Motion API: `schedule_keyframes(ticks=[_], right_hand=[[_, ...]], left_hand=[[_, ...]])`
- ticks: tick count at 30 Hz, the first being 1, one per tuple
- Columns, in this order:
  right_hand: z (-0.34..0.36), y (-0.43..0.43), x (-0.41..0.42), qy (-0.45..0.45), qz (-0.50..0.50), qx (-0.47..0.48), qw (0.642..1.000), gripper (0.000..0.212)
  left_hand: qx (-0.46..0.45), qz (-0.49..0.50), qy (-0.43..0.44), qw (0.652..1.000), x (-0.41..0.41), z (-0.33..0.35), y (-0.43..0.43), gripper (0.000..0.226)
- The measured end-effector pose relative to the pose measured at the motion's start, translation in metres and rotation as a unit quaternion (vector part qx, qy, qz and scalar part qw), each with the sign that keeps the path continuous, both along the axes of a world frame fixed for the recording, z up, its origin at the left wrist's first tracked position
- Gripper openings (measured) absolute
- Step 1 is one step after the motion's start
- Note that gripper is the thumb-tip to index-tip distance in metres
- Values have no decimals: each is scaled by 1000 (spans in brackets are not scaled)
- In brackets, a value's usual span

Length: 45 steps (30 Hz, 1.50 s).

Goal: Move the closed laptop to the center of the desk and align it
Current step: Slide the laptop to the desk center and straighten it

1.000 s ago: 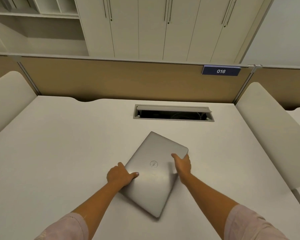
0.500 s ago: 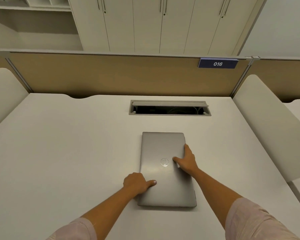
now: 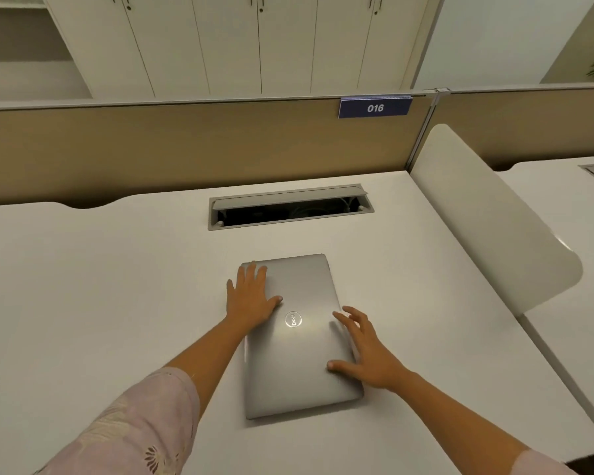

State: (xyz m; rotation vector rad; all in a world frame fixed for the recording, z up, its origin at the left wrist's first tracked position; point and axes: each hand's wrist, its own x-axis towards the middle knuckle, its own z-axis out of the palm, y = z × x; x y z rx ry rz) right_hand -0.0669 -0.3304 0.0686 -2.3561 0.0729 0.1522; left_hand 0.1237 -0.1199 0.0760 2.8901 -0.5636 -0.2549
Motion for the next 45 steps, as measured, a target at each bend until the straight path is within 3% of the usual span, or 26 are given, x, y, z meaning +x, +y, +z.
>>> schedule_keyframes(ticks=[5,9,13,20,28,35,40,45], right_hand=[[-2,-11,-22,59,15,-11,998,119],[-2,-13,-29,77,79,-61,992,129],[-4,-15,-30,70,82,-70,992,120],[-12,-21,-43,4,93,-86,992,81],[-17,-40,-21,-38,-53,-75,995,48],[0,-37,22,-5,-189,19,982,41],[-4,-16,34,-68,-354,128,924,41],[-15,9,36,-46,-501,190,843,22]], left_hand=[[101,-61,-33,993,27,-1,-16,84],[77,-32,41,996,42,-4,-24,90],[33,-1,121,992,56,-8,-27,94],[-27,16,139,990,70,2,-18,98],[-71,89,129,985,63,-4,38,84],[-88,160,85,979,33,-10,79,74],[-89,183,36,978,4,-16,92,70],[-82,191,22,978,-11,-16,93,69]])
